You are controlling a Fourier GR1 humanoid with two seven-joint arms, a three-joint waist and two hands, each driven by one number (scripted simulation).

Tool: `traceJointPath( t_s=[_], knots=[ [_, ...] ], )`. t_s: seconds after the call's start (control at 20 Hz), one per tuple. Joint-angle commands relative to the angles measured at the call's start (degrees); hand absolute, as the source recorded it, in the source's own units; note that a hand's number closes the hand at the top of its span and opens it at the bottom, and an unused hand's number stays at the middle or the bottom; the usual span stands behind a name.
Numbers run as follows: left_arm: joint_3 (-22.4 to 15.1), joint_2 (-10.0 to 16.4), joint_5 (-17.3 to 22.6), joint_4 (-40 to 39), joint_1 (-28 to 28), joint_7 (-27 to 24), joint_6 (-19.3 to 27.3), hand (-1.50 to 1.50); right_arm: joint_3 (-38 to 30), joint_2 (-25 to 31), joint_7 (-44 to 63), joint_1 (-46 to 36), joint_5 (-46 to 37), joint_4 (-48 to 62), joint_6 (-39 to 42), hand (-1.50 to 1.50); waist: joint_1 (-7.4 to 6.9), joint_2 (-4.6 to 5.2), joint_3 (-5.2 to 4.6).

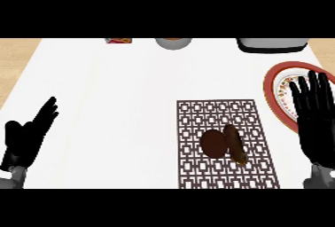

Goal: Pick the cupcake from the placemat and place it in the plate

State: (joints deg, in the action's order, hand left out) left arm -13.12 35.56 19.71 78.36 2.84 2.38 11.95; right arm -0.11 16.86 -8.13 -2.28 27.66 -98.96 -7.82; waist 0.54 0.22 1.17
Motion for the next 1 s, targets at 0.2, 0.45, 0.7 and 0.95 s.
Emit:
traceJointPath(
  t_s=[0.2, 0.45, 0.7, 0.95],
  knots=[
    [-2.55, -8.21, -3.19, 1.85, 0.24, 0.77, 7.06, 0.00, 10.82, 3.01, 6.64, -4.31, -0.51, 1.28, 12.01, 1.50, -1.70, -0.16, -1.17],
    [-2.52, -8.82, -1.24, 0.49, 0.39, 2.82, 6.04, 0.00, 9.80, 24.59, 0.87, -7.51, -35.12, -0.74, 4.94, 1.50, -0.36, -0.89, -2.36],
    [-4.33, -13.28, -2.83, 1.18, 0.27, 2.30, 9.61, 0.00, 12.70, -2.38, -11.56, 4.60, -17.30, 7.39, -1.51, -1.50, -0.20, 0.32, -0.66],
    [-6.10, -15.04, -5.86, 2.79, 2.23, 6.19, 12.60, 0.00, 17.67, 2.10, -28.54, 2.76, -24.61, 19.95, 10.08, -1.50, -1.14, -0.04, -1.04]
  ],
)
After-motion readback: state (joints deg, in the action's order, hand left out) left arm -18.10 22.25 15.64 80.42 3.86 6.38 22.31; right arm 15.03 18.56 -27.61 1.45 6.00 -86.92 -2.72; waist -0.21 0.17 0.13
